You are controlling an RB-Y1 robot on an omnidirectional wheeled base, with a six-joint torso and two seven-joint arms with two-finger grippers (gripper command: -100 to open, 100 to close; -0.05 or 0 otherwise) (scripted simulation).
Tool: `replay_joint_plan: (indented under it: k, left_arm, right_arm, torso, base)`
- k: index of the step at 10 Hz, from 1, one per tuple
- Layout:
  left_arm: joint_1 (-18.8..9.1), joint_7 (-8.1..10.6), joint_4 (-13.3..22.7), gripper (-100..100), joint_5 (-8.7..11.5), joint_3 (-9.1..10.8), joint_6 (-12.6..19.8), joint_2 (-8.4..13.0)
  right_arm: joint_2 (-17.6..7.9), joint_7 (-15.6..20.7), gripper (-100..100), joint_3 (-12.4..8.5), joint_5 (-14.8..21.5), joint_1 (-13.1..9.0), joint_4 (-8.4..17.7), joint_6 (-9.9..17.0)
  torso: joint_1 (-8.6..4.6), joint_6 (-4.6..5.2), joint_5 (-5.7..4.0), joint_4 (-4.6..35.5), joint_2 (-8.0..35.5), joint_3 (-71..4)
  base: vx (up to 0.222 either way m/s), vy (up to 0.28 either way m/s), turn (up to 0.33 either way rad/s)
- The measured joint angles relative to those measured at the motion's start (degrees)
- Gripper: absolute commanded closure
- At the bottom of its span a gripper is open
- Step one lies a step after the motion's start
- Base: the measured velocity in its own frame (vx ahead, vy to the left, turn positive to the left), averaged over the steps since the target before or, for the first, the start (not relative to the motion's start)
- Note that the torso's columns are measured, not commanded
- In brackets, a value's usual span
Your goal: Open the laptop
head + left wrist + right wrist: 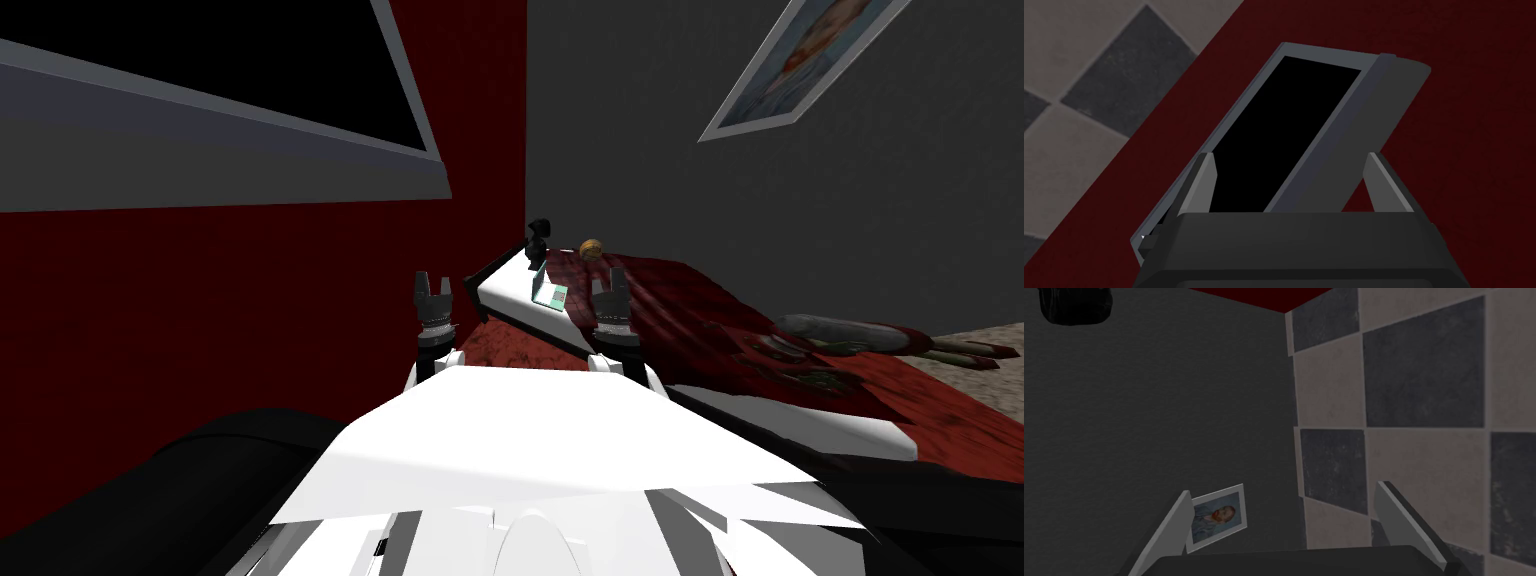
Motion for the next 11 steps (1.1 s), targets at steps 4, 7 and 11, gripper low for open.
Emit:
replay_joint_plan:
  k: [4, 7, 11]
  left_arm:
    - [0.0, 0.0, -0.01, 0, 0.0, 0.0, 0.0, 0.0]
    - [0.0, 0.0, -0.01, 0, 0.0, 0.0, 0.0, 0.0]
    - [0.01, 0.0, 0.0, 0, 0.0, 0.0, 0.0, 0.0]
  right_arm:
    - [0.0, 0.0, 0, 0.0, 0.0, 0.0, -0.01, 0.0]
    - [0.0, 0.0, 0, 0.0, 0.0, 0.0, -0.02, -0.01]
    - [-1.41, 0.26, -100, -0.35, 0.34, -0.1, 0.16, 0.34]
  torso:
    - [0.0, 0.0, 0.0, 14.24, 14.22, -28.5]
    - [0.0, 0.0, 0.0, 26.91, 26.93, -53.81]
    - [0.07, 0.0, 0.02, 41.47, 41.47, -83.18]
  base:
    - [0.0, 0.0, 0.0]
    - [0.0, 0.0, 0.0]
    - [0.021, 0.021, -0.004]
